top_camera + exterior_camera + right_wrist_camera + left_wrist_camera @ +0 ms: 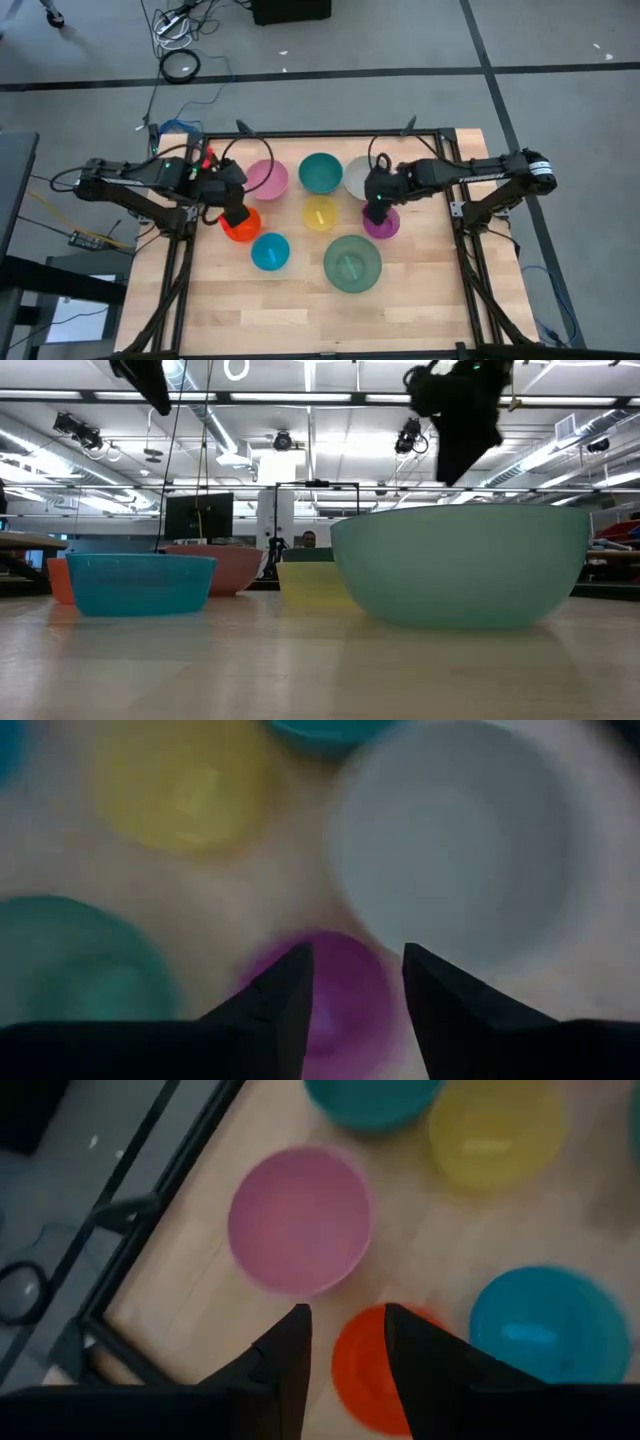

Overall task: Nest bowls inside each other
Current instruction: Stack the gray bowl on top of the light green bowl

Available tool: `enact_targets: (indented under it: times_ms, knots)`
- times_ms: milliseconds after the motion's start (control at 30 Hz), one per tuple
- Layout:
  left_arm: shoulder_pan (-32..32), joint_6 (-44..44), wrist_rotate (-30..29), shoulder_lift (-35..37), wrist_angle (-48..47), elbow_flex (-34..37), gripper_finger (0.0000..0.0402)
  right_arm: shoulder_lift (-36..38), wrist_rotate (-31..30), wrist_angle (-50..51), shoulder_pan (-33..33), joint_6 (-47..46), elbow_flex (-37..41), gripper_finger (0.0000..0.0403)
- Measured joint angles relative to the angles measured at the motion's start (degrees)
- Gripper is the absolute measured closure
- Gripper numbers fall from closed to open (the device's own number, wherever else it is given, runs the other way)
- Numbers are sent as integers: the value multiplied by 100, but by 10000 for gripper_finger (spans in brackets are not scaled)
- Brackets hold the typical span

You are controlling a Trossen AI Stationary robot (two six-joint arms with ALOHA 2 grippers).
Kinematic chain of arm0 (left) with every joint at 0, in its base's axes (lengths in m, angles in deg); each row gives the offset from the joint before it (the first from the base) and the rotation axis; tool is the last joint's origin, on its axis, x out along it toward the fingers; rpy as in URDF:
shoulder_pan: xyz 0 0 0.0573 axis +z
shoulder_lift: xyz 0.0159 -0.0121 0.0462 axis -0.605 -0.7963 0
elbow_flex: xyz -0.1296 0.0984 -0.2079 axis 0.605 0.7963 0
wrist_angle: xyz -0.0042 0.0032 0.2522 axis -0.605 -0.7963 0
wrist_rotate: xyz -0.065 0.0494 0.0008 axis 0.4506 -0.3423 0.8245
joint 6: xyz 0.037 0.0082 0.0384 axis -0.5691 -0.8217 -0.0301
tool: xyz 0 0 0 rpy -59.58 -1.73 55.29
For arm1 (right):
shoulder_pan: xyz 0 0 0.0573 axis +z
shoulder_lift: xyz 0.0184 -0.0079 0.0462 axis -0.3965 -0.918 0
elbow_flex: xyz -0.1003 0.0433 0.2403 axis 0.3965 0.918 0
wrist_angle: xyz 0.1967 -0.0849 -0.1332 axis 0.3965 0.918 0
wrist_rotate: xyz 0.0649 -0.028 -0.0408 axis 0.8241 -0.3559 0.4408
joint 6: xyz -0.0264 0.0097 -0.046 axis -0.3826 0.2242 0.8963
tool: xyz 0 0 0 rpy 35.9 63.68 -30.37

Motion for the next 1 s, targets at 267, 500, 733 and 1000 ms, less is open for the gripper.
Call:
enact_targets:
  times_ms: [267,500,733,1000]
  knots:
    - [2,-415,-217,54,400,0,266,-11,548,-1387,-968,600,600,233]
    - [2,-432,-468,57,385,0,266,-9,946,-2140,-1278,904,861,218]
    - [2,-430,-663,57,380,0,266,-11,970,-2987,-1156,846,1437,220]
    - [2,-425,-708,57,379,0,266,-11,763,-3398,-1122,807,1995,220]
